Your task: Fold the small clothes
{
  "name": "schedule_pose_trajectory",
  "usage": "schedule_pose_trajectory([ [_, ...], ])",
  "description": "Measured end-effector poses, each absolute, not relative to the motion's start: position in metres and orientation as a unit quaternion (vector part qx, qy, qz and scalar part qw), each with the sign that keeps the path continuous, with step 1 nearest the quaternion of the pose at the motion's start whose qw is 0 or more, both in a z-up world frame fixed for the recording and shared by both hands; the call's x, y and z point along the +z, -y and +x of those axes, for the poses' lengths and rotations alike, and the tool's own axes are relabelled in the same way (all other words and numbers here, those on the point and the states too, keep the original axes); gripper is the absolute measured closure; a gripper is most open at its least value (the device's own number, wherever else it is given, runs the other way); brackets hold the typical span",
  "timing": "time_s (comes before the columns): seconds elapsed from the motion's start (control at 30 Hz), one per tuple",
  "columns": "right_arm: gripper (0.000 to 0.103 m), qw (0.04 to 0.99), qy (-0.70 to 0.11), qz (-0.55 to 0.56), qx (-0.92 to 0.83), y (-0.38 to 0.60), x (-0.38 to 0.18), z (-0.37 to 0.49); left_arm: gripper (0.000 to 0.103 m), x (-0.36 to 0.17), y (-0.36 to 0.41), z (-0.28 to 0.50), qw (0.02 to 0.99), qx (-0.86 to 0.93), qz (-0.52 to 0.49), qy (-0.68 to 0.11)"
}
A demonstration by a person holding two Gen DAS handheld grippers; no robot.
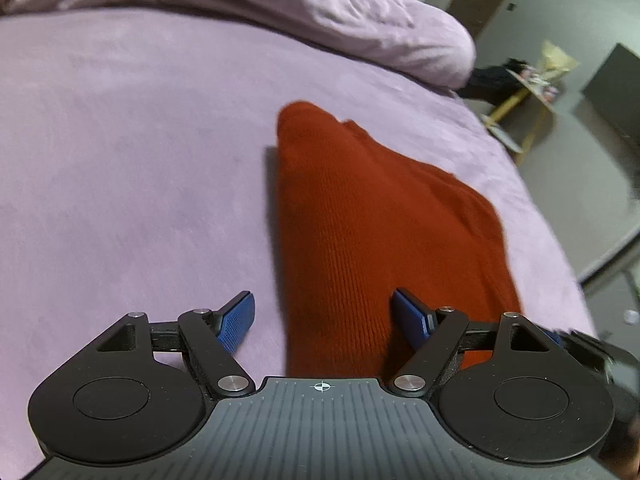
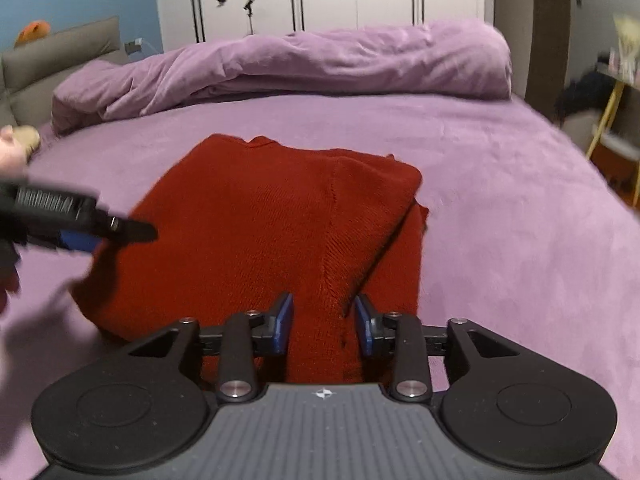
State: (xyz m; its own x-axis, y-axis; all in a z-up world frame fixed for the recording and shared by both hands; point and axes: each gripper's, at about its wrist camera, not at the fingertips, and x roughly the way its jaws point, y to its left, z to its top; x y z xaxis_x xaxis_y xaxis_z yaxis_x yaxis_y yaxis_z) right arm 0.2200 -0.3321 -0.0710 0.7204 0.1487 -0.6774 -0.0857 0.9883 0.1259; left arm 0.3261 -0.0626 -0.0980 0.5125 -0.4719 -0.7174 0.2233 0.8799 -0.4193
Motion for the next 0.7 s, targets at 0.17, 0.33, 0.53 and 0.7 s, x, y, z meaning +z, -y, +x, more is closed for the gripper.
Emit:
schedule_pose_trajectory([
  [0.17,0.039,0.905,-0.373,0.196,0.054,0.398,-0.070,0.219,0.020,-0.101,0.017,0.337,0.815,-0.276,-0.188,-0.473],
  [0.33,0.032,0.823,-0.402,0.394,0.074,0.446,-0.111,0.263,0.022,-0.117,0.008,0.372,0.785,-0.253,-0.286,-0.488],
  [0.53,0.038,0.783,-0.409,0.456,0.105,0.442,-0.136,0.304,0.024,-0.140,0.037,0.401,0.748,-0.280,-0.318,-0.511],
  [0.7,0.064,0.770,-0.414,0.473,0.108,0.435,-0.149,0.317,0.031,-0.156,0.046,0.409,0.743,-0.266,-0.347,-0.506],
])
